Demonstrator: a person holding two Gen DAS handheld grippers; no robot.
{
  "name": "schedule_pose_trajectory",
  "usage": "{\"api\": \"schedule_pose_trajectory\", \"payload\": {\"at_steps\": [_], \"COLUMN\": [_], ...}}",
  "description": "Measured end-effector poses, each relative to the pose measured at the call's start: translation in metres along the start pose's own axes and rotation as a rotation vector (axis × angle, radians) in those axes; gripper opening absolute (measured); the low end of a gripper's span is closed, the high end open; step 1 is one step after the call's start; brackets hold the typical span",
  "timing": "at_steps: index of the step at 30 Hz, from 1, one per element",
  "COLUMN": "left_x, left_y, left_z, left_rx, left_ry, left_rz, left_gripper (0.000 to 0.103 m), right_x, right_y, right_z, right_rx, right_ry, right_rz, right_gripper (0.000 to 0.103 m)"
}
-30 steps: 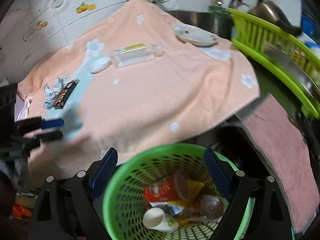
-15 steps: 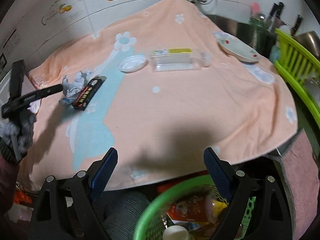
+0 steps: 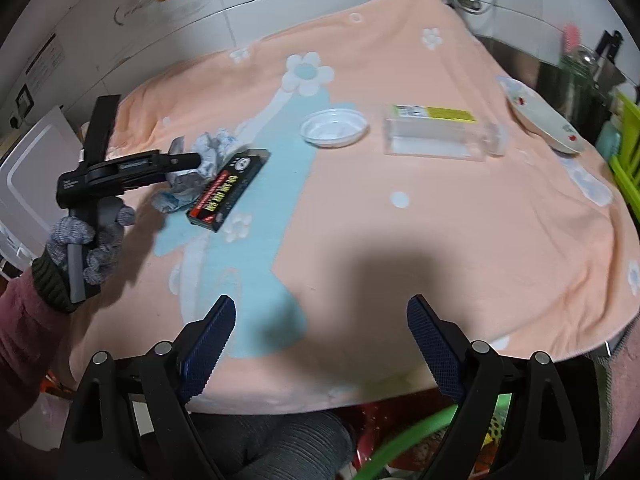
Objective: Collect trash
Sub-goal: 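Grasp the crumpled white paper with the left gripper, then grasp the black glue box with the right gripper while the left gripper lifts the paper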
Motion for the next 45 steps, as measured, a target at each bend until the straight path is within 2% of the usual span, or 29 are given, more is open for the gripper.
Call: {"api": "schedule_pose_trajectory", "payload": {"at_steps": [5,11,14,26,35,39,45], "left_x": [0.003,0.011,0.02,0.065,0.081,0.082,0.082], "left_y": [0.001,0.002,0.006,0.014,0.02,0.022,0.023], "left_z": [-0.006,-0.013,-0.018,-0.042,-0.056,-0.055,-0.052], "left_rx": [-0.01,-0.003,0.009,0.041,0.051,0.049,0.045], "left_ry": [0.022,0.015,0.009,-0.017,-0.027,-0.023,-0.015], "left_rz": [0.018,0.033,0.061,0.157,0.175,0.175,0.177], "left_gripper": [0.039,0.018,0.015,0.014,0.014,0.014,0.014], "right_x": [-0.014,-0.032,-0.039,-0.084,-0.121,-0.132,-0.138], "right_y": [-0.014,-0.029,-0.038,-0.086,-0.123,-0.13,-0.133], "right_z": [-0.017,-0.037,-0.047,-0.089,-0.106,-0.107,-0.104], "right_rx": [0.02,0.034,0.034,0.023,-0.015,-0.028,-0.054], "right_ry": [-0.027,-0.055,-0.072,-0.113,-0.073,-0.049,-0.055], "right_rz": [-0.009,-0.017,-0.016,-0.043,-0.069,-0.085,-0.105], "right_gripper": [0.085,0.084,0.082,0.069,0.059,0.05,0.05]}}
Point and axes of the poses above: each gripper's, at about its wrist camera, not at the fingertips, and x roughly against the way its jaws point, z to its right, y to its underside, the point moved 1 cm from there along -x, roughly the way its jaws point, and after that the axes turned 10 degrees about -z, right-handed, at the moved point
